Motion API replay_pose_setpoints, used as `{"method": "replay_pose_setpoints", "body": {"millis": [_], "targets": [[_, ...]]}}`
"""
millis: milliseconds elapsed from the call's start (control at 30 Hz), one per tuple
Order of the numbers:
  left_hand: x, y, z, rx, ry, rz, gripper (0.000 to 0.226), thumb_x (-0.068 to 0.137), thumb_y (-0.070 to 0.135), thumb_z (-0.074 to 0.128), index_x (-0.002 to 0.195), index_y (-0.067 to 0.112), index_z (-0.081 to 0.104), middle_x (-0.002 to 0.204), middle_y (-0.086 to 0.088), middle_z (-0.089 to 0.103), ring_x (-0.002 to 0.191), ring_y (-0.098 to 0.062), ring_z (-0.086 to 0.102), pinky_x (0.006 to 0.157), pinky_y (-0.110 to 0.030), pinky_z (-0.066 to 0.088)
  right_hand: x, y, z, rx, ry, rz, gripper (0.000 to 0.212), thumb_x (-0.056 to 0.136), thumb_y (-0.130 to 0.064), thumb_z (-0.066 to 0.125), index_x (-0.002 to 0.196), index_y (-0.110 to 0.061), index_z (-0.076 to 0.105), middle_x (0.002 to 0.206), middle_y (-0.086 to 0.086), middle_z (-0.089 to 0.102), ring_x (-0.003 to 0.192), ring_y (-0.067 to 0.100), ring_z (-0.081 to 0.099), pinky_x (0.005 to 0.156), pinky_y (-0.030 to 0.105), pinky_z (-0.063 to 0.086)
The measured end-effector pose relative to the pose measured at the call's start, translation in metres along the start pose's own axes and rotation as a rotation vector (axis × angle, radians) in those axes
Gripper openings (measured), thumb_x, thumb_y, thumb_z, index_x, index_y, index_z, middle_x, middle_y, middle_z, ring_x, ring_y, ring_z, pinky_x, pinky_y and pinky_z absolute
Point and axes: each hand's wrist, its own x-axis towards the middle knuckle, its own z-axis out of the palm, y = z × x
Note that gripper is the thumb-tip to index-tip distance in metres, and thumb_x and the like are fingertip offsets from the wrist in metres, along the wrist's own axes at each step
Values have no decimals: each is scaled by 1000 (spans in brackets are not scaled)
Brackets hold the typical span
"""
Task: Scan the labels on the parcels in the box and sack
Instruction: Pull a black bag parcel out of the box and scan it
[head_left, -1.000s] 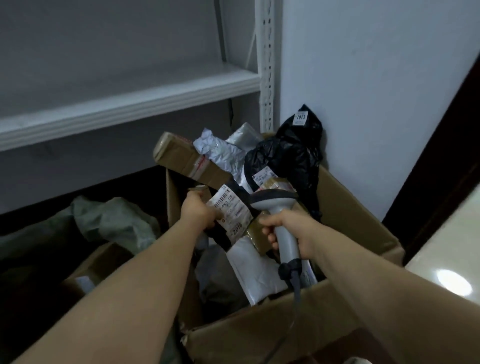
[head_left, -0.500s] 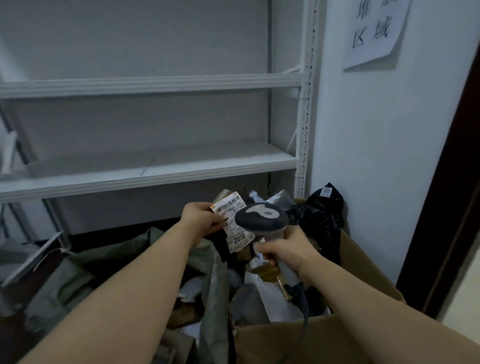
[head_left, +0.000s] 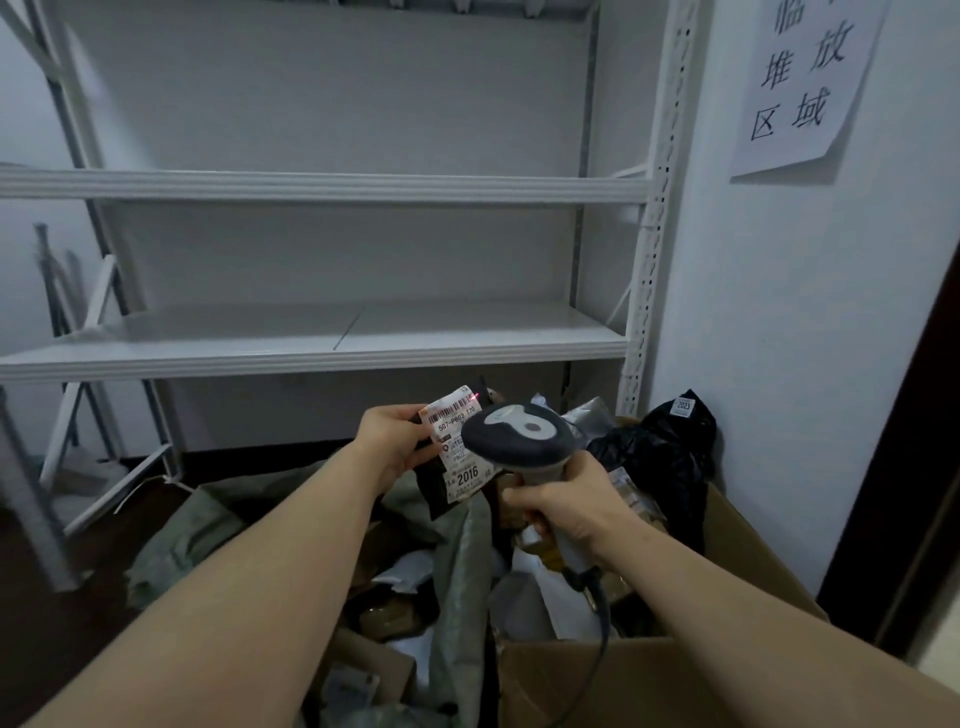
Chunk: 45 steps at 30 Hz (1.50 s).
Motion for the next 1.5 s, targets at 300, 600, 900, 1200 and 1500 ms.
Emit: {"method": "replay_pose_setpoints", "body": {"millis": [300,600,900,1200,1500], "targets": [[-4,4,-10,24,40,-12,24,92,-10,50,109,0,65,101,-15,64,92,-25,63,54,-22,58,0,0,3,-30,-2,-7,19,74,3,71,63,-5,58,57,11,55,46,20,45,48,31,42],[-10,7,-11,25,77,-40,23,92,-9,51,111,-2,63,106,-18,62,93,-26,61,55,-25,57,-2,-5,3,-63,-28,-13,16,74,2,70,67,-3,58,56,11,55,40,15,44,40,24,42],[12,-9,-44,416,360,34,23,96,12,51,114,9,66,108,-14,64,94,-32,62,78,-44,57,0,6,4,-72,-53,33,15,78,1,69,67,-5,60,52,8,56,38,15,43,44,27,40],[18,-45,-32,676,129,-240,49,93,16,56,137,-1,42,132,-19,50,118,-35,53,96,-40,49,22,35,0,22,45,239,17,83,-1,67,69,-4,57,53,8,54,42,16,44,46,27,38],[35,-84,81,771,-142,-94,6,89,4,56,86,6,61,86,-12,59,76,-23,59,63,-31,49,46,105,-74,227,254,555,15,84,2,65,74,0,55,51,11,50,42,17,44,38,24,39]]}}
